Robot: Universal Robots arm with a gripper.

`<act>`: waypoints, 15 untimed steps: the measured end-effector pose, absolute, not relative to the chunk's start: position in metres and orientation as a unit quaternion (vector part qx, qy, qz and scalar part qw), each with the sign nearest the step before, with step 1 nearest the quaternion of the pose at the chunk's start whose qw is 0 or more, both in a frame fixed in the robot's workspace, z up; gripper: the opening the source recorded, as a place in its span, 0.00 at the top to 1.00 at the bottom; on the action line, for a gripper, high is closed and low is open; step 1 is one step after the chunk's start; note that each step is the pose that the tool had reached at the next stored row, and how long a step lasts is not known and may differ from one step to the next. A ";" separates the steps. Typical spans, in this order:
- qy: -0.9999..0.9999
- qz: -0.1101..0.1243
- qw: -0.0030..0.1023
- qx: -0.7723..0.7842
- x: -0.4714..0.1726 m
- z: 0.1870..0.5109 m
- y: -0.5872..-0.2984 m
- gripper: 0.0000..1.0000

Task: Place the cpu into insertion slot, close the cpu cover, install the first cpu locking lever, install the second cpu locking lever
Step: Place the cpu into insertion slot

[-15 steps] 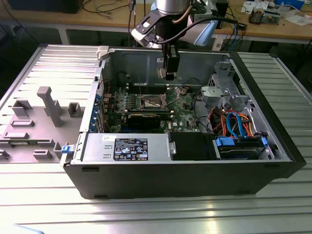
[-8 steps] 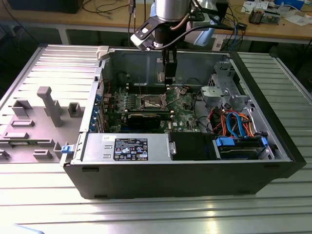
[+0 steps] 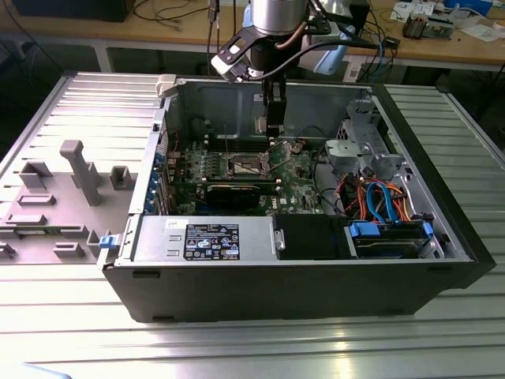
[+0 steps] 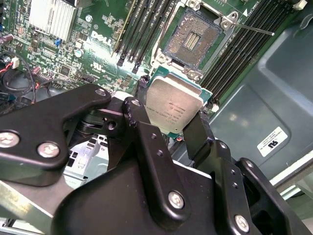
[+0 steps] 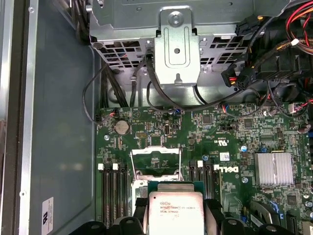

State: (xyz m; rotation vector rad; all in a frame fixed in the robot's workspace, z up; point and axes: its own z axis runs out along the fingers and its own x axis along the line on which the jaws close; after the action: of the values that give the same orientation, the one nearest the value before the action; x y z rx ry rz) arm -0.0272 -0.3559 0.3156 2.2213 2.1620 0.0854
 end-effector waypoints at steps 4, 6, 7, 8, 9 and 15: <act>0.697 0.028 0.020 0.716 -0.027 0.315 -0.356 0.46; 0.697 0.028 0.020 0.716 -0.027 0.314 -0.356 0.46; 0.697 0.028 0.020 0.716 -0.027 0.314 -0.356 0.46; 0.697 0.028 0.020 0.716 -0.027 0.314 -0.356 0.46; 0.697 0.028 0.020 0.716 -0.027 0.313 -0.356 0.46; 0.697 0.028 0.020 0.716 -0.027 0.311 -0.356 0.46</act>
State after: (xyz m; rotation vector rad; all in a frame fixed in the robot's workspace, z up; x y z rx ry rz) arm -0.0272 -0.3558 0.3110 2.2213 2.1620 0.0853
